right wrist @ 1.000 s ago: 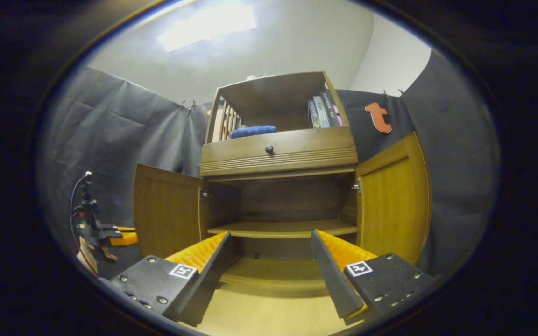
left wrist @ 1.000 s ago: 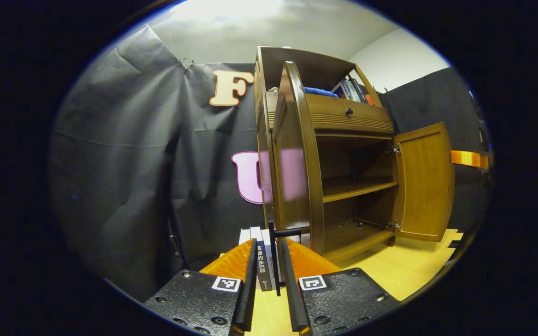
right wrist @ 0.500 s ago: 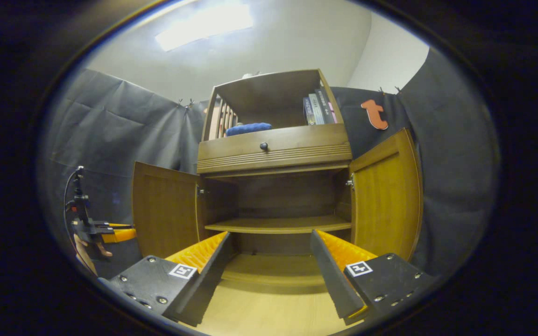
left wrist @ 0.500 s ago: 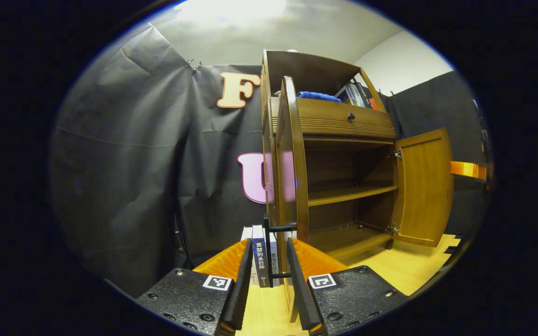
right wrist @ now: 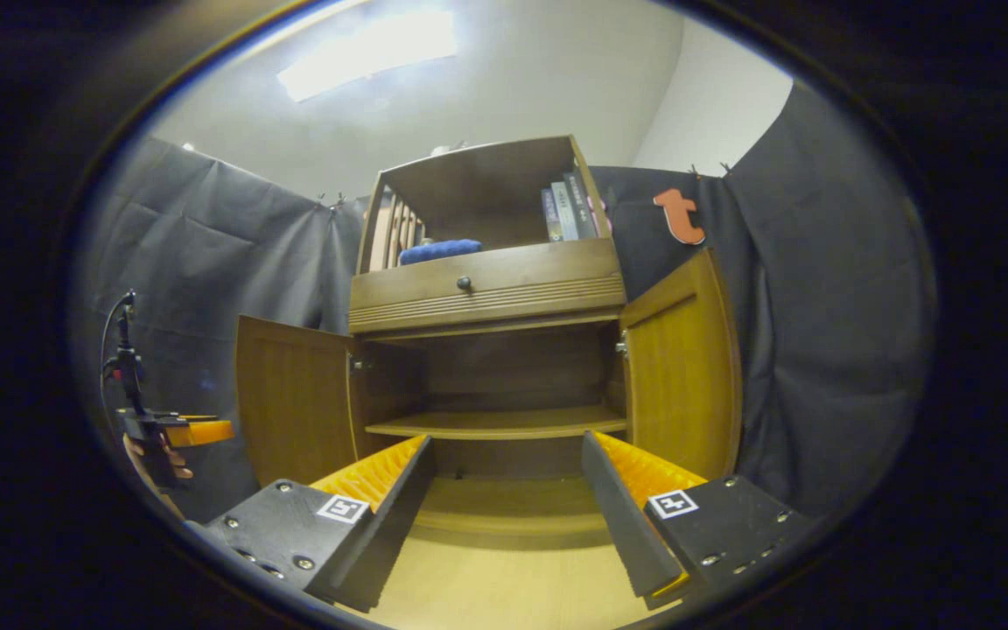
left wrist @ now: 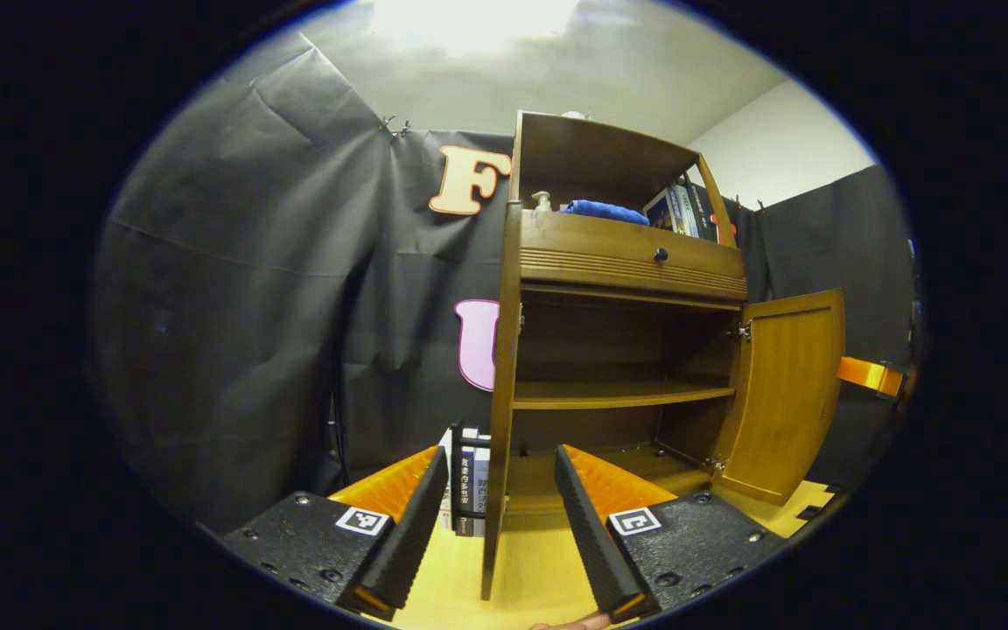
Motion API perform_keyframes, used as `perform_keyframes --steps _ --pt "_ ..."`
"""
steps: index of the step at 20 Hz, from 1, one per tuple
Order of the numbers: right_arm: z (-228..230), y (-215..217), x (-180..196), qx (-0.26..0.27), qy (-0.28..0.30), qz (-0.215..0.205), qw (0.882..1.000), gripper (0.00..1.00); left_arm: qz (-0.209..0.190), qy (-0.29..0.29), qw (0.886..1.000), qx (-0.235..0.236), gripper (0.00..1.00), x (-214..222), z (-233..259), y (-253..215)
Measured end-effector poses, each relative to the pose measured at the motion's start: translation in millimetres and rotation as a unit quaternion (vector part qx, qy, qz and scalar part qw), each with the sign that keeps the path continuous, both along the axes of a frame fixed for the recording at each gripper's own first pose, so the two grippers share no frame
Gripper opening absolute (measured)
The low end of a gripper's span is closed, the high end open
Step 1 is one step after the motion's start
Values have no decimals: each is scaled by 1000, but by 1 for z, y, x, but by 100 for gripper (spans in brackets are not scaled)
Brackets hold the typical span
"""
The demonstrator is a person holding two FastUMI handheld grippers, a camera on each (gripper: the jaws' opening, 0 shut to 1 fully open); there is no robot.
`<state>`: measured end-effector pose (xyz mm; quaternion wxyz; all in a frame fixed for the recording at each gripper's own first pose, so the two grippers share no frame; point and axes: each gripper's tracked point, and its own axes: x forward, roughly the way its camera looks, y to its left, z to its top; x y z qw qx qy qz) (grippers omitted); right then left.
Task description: Open the right door of the double-door shoe cabinet with the right hand, and open the left door with the left hand.
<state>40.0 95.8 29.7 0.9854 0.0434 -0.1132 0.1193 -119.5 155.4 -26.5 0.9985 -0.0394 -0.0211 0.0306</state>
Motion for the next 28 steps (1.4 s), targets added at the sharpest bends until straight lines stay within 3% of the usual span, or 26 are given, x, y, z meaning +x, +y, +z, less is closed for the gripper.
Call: perform_keyframes --steps 2,5,10,15,20,28 --pt "7 -10 3 2 -3 -5 1000 100 1 4 1000 17 80 4 2 -16" --pt "7 -20 9 -5 4 -10 1000 100 -1 11 999 39 82 9 9 -40" --pt "10 -30 33 2 19 -16 1000 100 -24 11 999 32 97 33 21 -89" --pt "4 -34 58 -1 44 -20 999 100 -40 11 999 17 97 73 29 -122" --pt "7 -42 81 -18 65 -41 997 100 -35 3 999 34 97 110 41 -134" --pt "2 -18 110 -90 113 -42 989 100 -26 31 998 47 97 153 30 -146"
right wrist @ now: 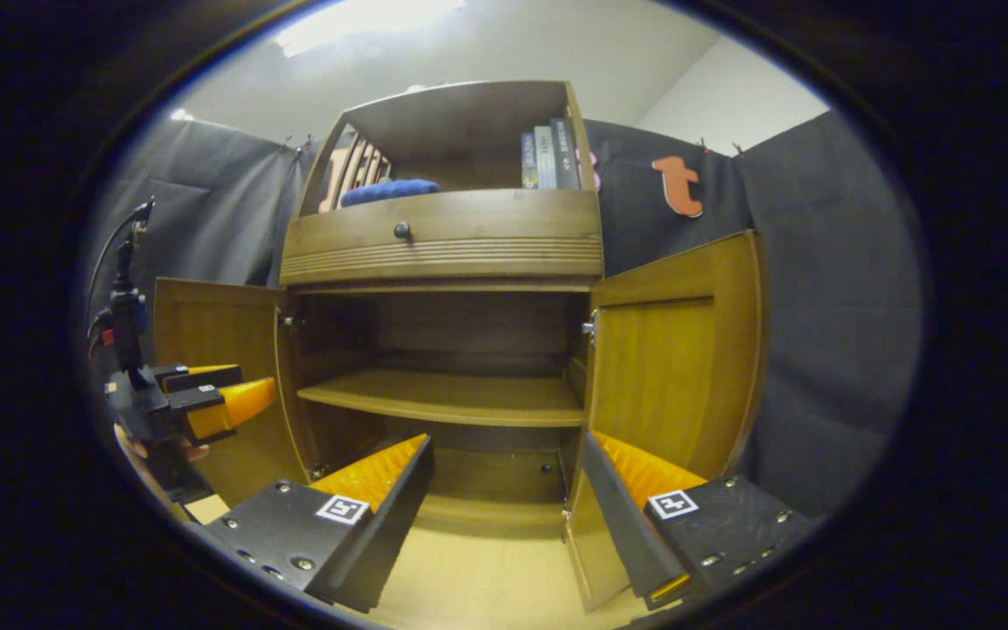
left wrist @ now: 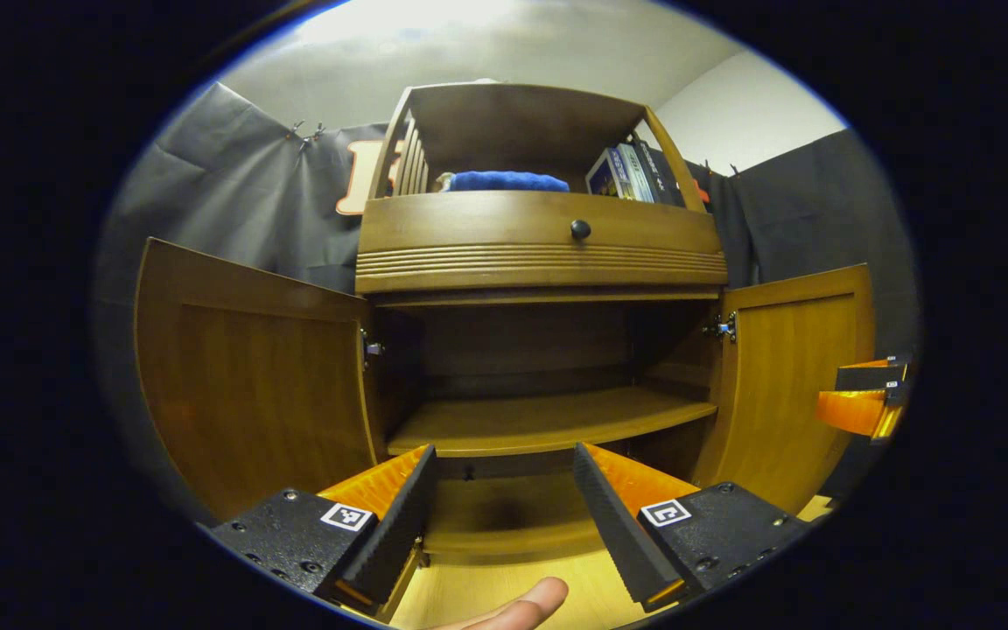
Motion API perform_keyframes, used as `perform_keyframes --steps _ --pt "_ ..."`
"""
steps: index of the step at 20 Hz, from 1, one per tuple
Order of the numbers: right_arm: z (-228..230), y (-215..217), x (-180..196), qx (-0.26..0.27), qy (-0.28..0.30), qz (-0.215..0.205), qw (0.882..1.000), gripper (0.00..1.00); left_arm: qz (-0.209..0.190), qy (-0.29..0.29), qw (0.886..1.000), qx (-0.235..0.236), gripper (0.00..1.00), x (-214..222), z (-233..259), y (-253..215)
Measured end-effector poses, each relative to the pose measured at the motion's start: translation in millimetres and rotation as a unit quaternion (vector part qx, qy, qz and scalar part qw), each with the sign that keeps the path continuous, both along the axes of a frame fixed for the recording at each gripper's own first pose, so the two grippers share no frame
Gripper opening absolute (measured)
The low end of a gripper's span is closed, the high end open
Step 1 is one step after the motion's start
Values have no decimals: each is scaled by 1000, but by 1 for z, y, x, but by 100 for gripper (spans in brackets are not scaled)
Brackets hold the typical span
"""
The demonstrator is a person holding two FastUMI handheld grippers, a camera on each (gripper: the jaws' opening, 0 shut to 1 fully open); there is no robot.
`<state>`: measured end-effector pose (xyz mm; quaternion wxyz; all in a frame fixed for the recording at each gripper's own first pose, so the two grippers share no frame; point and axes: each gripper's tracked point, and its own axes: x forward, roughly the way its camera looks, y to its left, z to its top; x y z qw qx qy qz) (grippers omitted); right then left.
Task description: Open the right door of the double-door shoe cabinet with the right hand, and open the left door with the left hand.
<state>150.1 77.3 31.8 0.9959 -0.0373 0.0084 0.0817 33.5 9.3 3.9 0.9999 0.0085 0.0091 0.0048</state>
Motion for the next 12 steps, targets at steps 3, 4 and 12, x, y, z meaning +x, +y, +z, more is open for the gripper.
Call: perform_keyframes --steps 3,4,12 --pt "-6 9 13 -7 8 -4 1000 100 3 8 1000 6 97 12 -6 -9" --pt "-7 16 16 -6 7 1 1000 100 1 7 1000 5 97 15 -6 -14" --pt "-14 38 23 17 -3 13 1000 97 6 5 1000 5 96 12 -5 -19"
